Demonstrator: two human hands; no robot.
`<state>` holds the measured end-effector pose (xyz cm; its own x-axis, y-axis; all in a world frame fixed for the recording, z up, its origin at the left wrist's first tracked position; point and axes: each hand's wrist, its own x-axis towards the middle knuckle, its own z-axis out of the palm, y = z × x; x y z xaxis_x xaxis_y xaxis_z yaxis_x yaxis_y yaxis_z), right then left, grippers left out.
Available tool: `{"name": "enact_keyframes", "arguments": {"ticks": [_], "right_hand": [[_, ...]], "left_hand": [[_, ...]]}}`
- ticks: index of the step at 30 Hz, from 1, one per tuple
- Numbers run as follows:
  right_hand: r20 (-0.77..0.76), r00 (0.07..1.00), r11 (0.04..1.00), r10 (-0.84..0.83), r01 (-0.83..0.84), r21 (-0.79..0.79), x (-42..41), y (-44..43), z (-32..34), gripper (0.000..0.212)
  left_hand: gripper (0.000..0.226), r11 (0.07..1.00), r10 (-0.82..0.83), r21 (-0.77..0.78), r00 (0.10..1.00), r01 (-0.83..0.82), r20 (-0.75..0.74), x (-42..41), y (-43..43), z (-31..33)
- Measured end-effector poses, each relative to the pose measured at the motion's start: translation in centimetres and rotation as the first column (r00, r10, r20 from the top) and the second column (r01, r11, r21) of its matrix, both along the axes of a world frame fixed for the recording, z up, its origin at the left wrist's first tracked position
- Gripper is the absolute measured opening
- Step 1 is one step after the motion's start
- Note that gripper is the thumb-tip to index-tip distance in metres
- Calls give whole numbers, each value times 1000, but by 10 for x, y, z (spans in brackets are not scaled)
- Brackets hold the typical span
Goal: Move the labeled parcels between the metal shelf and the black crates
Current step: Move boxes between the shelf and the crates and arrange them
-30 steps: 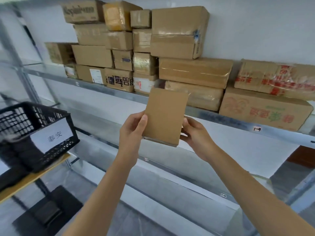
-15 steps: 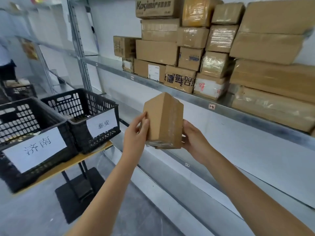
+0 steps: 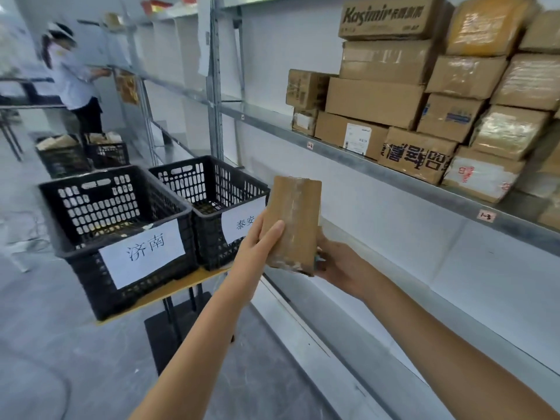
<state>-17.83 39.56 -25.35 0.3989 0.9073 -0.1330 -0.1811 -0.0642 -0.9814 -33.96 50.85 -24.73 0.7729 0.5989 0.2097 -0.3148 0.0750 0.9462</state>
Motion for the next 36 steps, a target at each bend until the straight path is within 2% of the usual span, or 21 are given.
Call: {"name": "enact_keyframes", "arguments": {"ticks": [3, 5, 8, 10, 12, 15, 20, 25, 32, 36], "right_hand": [[46, 998, 999, -34, 36, -25, -15, 25, 4, 59], [54, 998, 999, -41, 42, -13, -26, 39, 6, 57], [91, 993, 997, -78, 79, 3, -44, 60, 7, 68], [108, 989, 995, -98, 99, -7, -55, 74, 7, 77], [105, 987, 992, -121, 124, -26, -64, 86, 4, 71], [122, 991, 997, -46, 53, -56, -74, 101, 1, 53], [100, 991, 995, 89, -83, -63, -74, 125, -3, 71], [-3, 996, 995, 88, -88, -38, -64, 171, -8, 73], [-11, 979, 977, 205, -205, -52, -30, 258, -10, 56], [8, 976, 974, 219, -218, -53, 6, 314, -5, 54]], "left_hand": [[48, 999, 52, -1, 999, -52, 15, -24, 32, -9], [52, 995, 88, 41, 996, -88, 5, -41, 50, -13], [53, 976, 184, 121, 983, -182, -10, -60, 66, -24], [54, 968, 229, 120, 972, -222, -51, -69, 73, -33], [53, 964, 262, 79, 960, -255, -98, -76, 79, -39], [48, 958, 281, -11, 949, -286, -146, -84, 87, -40], [58, 962, 258, -49, 955, -268, -146, -92, 109, -40], [59, 948, 292, -88, 946, -306, -141, -86, 142, -41], [56, 922, 376, -21, 905, -388, -199, -54, 217, -38], [50, 907, 418, 47, 877, -419, -239, -28, 266, -29]]}}
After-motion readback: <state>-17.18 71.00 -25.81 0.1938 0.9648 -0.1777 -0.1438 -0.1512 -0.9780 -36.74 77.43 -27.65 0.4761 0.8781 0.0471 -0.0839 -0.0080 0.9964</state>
